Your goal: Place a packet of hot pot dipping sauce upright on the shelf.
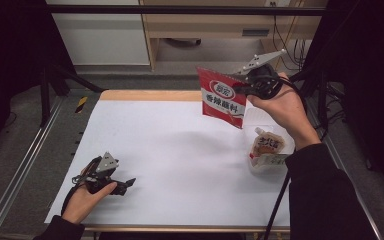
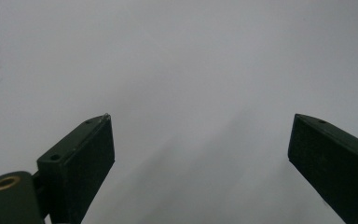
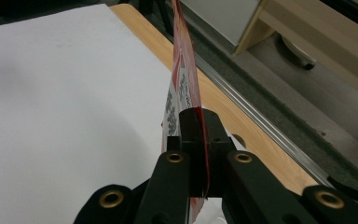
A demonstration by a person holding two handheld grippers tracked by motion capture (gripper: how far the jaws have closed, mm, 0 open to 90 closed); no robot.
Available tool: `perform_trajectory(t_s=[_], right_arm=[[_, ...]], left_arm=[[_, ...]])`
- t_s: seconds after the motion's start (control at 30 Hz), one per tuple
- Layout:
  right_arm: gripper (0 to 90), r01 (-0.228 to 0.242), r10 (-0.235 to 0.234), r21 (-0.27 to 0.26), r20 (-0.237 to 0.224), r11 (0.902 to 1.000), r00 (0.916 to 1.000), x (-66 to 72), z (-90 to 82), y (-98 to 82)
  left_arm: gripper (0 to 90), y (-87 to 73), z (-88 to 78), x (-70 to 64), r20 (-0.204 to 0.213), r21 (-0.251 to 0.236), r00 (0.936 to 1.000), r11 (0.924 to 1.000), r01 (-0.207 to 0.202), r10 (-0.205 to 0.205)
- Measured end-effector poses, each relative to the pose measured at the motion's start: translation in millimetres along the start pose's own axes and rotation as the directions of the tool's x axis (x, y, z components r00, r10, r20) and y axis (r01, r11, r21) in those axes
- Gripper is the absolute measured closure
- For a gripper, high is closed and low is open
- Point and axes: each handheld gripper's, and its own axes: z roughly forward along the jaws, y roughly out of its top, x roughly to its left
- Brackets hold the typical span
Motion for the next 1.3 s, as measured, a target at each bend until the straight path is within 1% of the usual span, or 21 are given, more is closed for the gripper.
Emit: perform_trajectory(t_s=[0.07, 0.3, 0.37, 0.47, 0.8, 0.83, 0.93, 1.3], right_arm=[[90.0, -0.009, 0.009, 0.000, 0.020, 1.0000, 0.9998, -7.3, 0.0, -1.7], [90.0, -0.036, 0.037, -0.008, 0.056, 0.9993, 0.9977, -23.2, -2.9, -11.6], [90.0, -0.041, 0.042, -0.014, 0.062, 0.9991, 0.9972, -26.2, -3.5, -13.9], [90.0, -0.050, 0.051, -0.014, 0.068, 0.9986, 0.9964, -33.1, -4.3, -18.3], [90.0, -0.086, 0.089, -0.032, 0.097, 0.9958, 0.9913, -52.4, -15.3, -34.0], [90.0, -0.090, 0.093, -0.032, 0.100, 0.9954, 0.9906, -54.0, -16.8, -36.2], [90.0, -0.098, 0.101, -0.034, 0.107, 0.9946, 0.9891, -58.7, -22.1, -43.6], [90.0, -0.132, 0.134, -0.025, 0.127, 0.9909, 0.9827, -68.2, -38.8, -67.0]], left_arm=[[7.1, 0.2, 0.2, -0.1, 0.000, 0.002, 1.0000, 1.0000, -0.005, 0.005], [7.1, 0.0, 1.8, -1.2, 0.000, 0.011, 0.9999, 0.9998, -0.016, 0.016], [7.1, 0.1, 2.2, -1.5, 0.002, 0.015, 0.9998, 0.9997, -0.021, 0.021], [7.1, 0.3, 1.3, -3.1, -0.007, 0.018, 0.9995, 0.9994, -0.030, 0.030], [7.1, -0.6, 2.7, -2.9, -0.006, 0.027, 0.9994, 0.9991, -0.034, 0.034], [7.0, -0.7, 2.3, -2.4, -0.006, 0.032, 0.9992, 0.9988, -0.038, 0.038], [7.1, -1.2, 2.0, -1.9, -0.009, 0.034, 0.9993, 0.9988, -0.035, 0.036], [7.1, -1.7, 2.8, -1.1, -0.012, 0.039, 0.9992, 0.9985, -0.038, 0.038]])
